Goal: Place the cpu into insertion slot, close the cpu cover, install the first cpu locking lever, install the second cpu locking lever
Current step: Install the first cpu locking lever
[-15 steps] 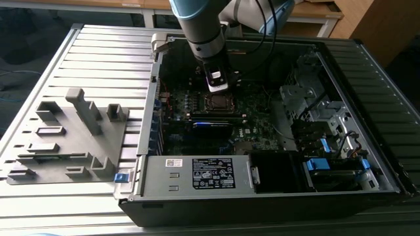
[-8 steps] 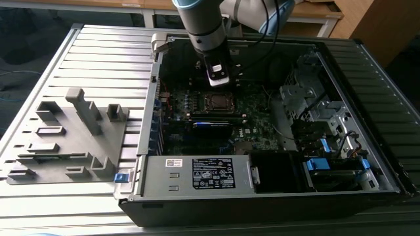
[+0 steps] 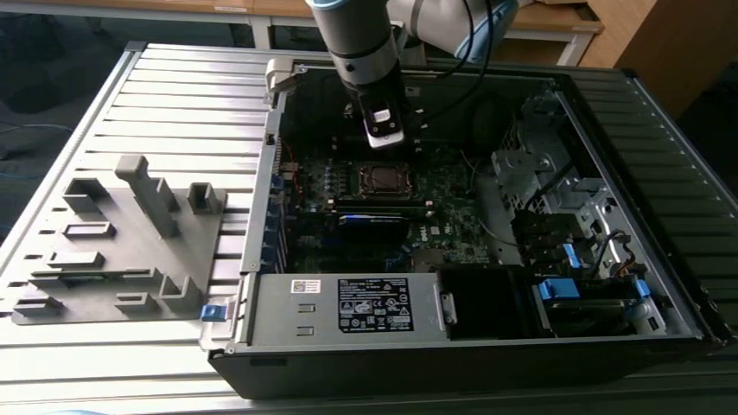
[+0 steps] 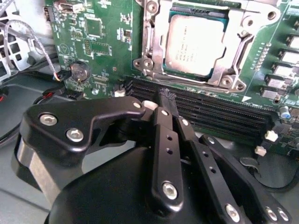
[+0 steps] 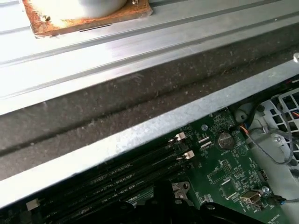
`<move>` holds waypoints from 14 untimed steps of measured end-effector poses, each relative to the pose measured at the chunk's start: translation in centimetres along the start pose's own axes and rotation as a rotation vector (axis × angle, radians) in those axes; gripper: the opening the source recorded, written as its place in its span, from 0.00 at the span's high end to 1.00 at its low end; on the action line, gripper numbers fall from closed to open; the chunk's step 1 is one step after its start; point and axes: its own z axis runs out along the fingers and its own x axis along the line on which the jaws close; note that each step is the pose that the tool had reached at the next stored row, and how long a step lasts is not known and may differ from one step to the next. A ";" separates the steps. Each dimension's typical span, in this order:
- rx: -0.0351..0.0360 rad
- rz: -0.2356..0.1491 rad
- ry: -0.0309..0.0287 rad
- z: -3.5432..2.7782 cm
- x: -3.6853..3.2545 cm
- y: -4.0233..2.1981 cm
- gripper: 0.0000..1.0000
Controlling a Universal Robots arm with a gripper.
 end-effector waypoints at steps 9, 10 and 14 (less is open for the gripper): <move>0.1090 -0.004 0.0764 0.25 -0.53 0.22 0.89; 0.1176 -0.005 0.0830 0.26 -0.54 0.21 0.89; 0.1179 -0.005 0.0830 0.26 -0.54 0.21 0.89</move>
